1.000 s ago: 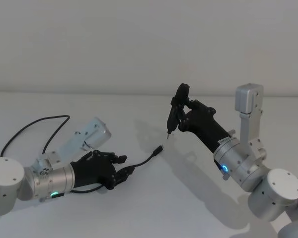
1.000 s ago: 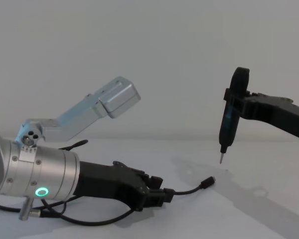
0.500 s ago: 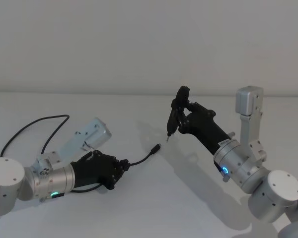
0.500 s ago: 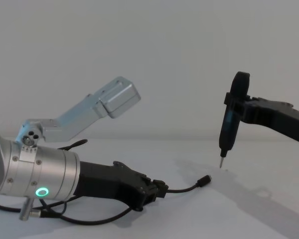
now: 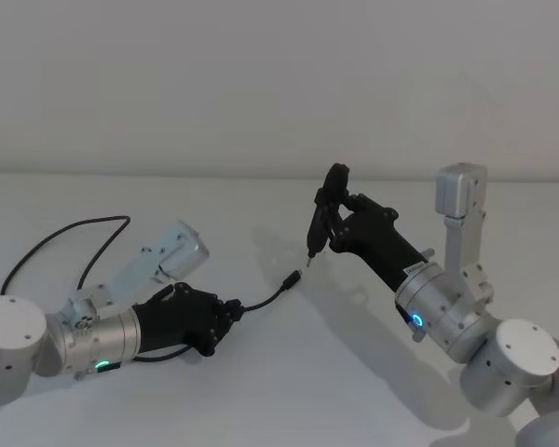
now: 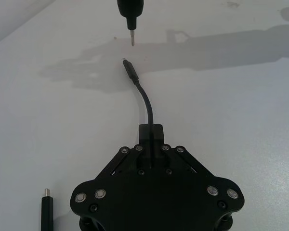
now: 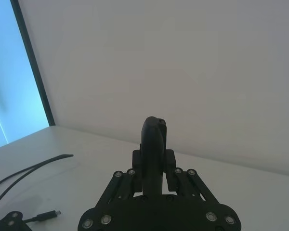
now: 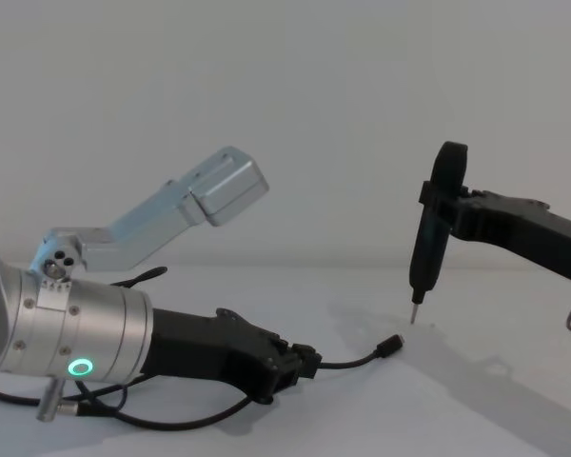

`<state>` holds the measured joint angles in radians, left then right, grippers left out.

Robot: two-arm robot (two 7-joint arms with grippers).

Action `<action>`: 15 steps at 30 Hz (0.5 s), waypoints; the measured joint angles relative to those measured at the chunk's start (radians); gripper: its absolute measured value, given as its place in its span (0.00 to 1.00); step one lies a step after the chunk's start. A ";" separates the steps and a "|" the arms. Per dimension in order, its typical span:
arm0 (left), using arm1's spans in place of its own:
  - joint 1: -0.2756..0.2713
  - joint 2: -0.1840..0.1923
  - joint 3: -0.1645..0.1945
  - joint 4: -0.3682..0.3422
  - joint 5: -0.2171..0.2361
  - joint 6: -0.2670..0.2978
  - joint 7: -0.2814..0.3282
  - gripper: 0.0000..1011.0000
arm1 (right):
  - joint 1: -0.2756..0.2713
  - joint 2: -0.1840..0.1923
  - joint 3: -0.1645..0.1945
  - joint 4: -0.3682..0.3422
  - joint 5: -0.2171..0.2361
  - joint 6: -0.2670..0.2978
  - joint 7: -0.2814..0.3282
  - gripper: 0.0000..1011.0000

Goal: Pick up the data cable with the one hand.

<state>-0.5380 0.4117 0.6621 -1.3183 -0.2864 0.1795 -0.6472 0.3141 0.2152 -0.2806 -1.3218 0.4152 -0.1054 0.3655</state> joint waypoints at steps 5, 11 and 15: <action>0.000 0.000 0.000 0.000 0.000 0.000 0.000 0.04 | 0.009 -0.003 -0.003 0.015 0.001 -0.003 0.004 0.27; 0.000 0.000 0.000 0.000 0.000 0.000 0.000 0.04 | 0.021 -0.009 -0.005 0.036 0.001 -0.010 0.007 0.27; 0.000 0.000 0.000 0.000 0.000 0.000 0.000 0.04 | 0.029 -0.012 -0.007 0.053 0.000 -0.014 0.010 0.27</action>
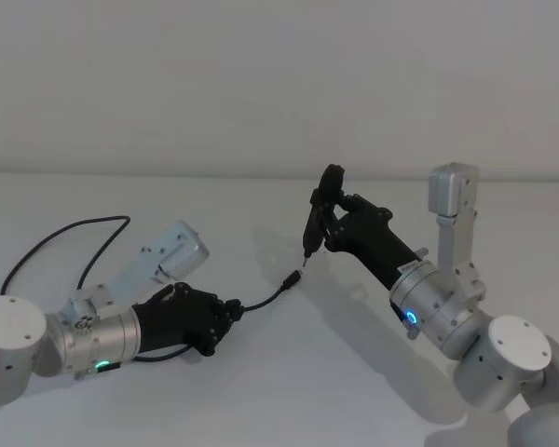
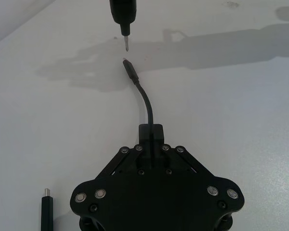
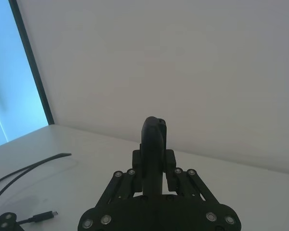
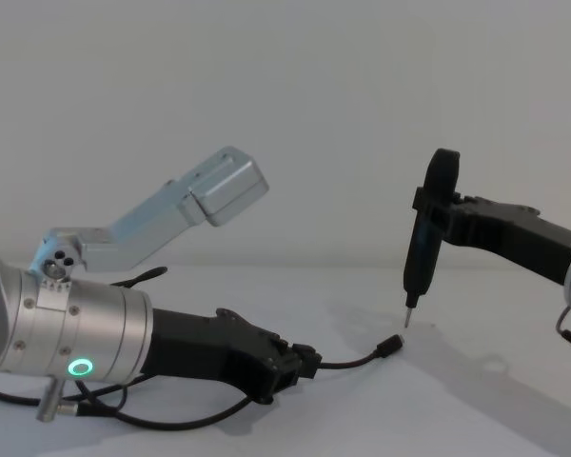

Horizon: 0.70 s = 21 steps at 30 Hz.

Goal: Pick up the data cable with the one hand.

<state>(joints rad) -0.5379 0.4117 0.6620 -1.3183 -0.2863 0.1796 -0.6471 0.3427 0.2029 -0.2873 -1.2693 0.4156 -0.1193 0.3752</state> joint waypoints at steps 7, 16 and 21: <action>0.000 0.000 0.000 0.000 0.000 0.000 0.000 0.04 | 0.014 -0.009 -0.004 0.030 -0.002 -0.008 0.007 0.27; 0.000 0.000 0.000 0.000 0.000 0.000 0.000 0.04 | 0.032 -0.019 -0.008 0.070 -0.008 -0.020 0.017 0.27; 0.000 0.000 0.000 0.000 0.000 0.000 0.000 0.04 | 0.037 -0.021 -0.007 0.082 -0.011 -0.024 0.020 0.27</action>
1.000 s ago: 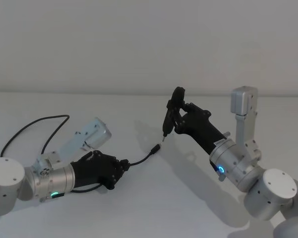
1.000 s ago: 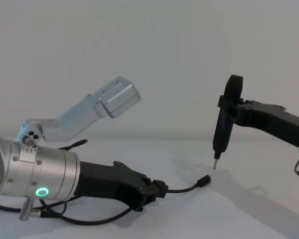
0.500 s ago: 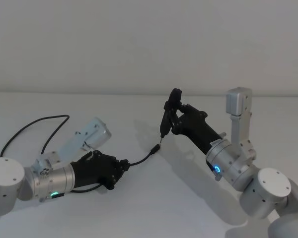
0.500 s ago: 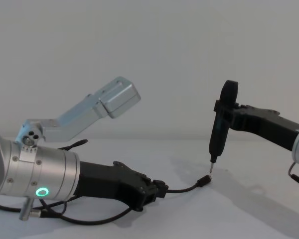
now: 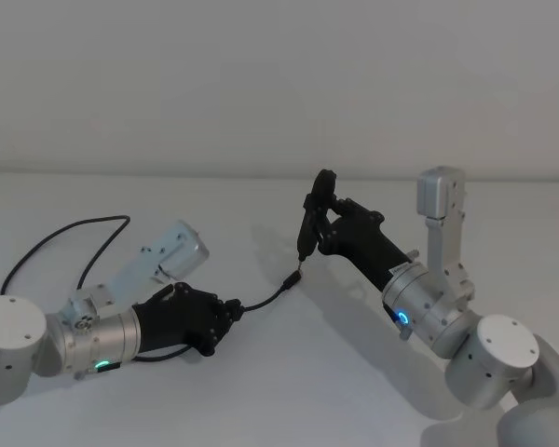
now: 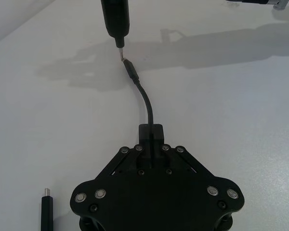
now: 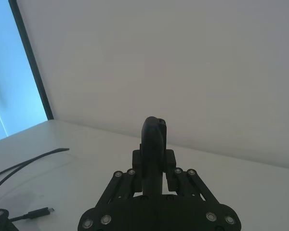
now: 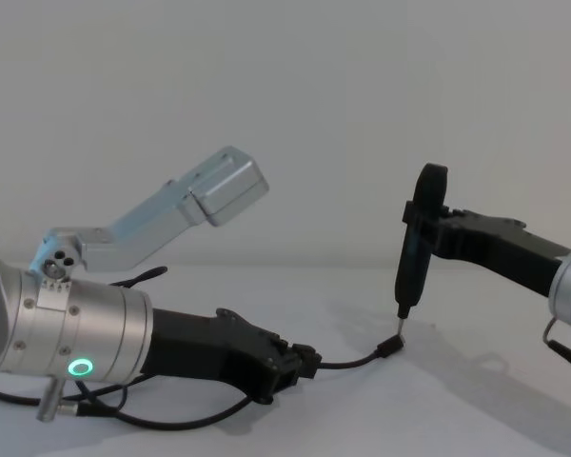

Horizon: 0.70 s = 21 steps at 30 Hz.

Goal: Pick up the data cable with the one hand.

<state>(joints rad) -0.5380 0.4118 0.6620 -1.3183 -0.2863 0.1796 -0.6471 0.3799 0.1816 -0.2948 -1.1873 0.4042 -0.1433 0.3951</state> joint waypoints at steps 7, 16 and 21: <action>0.000 0.000 0.000 0.000 0.000 0.000 0.000 0.04 | 0.004 -0.001 0.002 0.010 -0.003 -0.004 0.002 0.27; 0.000 0.000 0.000 0.000 0.000 0.000 0.000 0.04 | 0.007 -0.001 0.003 0.016 -0.004 -0.007 0.005 0.27; 0.000 0.000 0.000 0.000 0.000 0.000 0.000 0.04 | 0.007 -0.002 0.003 0.018 -0.005 -0.008 0.005 0.27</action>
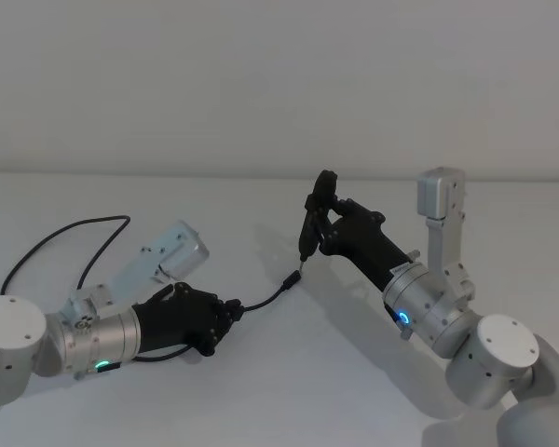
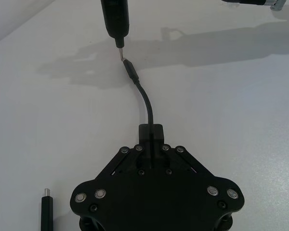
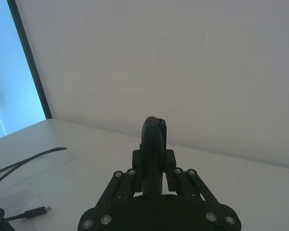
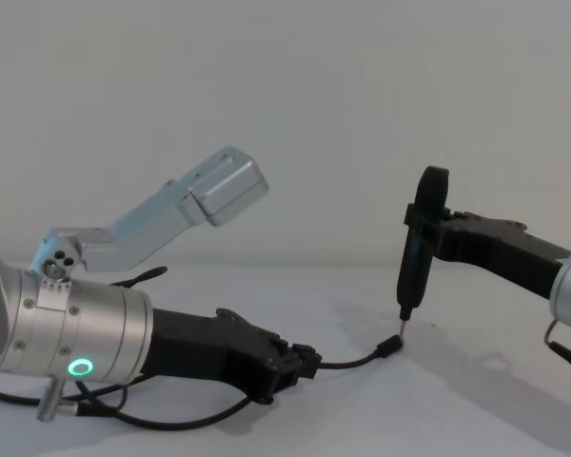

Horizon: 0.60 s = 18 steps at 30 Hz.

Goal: Pick up the data cable with the one hand.

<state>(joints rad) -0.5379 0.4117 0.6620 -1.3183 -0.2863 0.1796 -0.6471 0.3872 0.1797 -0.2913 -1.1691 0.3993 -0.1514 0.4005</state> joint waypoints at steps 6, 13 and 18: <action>0.000 0.000 0.000 0.000 0.000 0.000 0.000 0.04 | 0.000 0.000 0.000 0.002 -0.001 -0.001 0.001 0.27; 0.000 0.000 0.000 0.000 0.000 0.000 0.000 0.04 | 0.001 0.000 0.000 0.002 -0.001 -0.002 0.001 0.27; 0.000 0.000 0.000 0.000 0.000 0.000 0.000 0.04 | 0.001 0.000 0.001 0.003 -0.001 -0.002 0.001 0.27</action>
<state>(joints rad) -0.5379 0.4118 0.6620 -1.3182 -0.2863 0.1796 -0.6471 0.3886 0.1796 -0.2908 -1.1662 0.3982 -0.1529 0.4011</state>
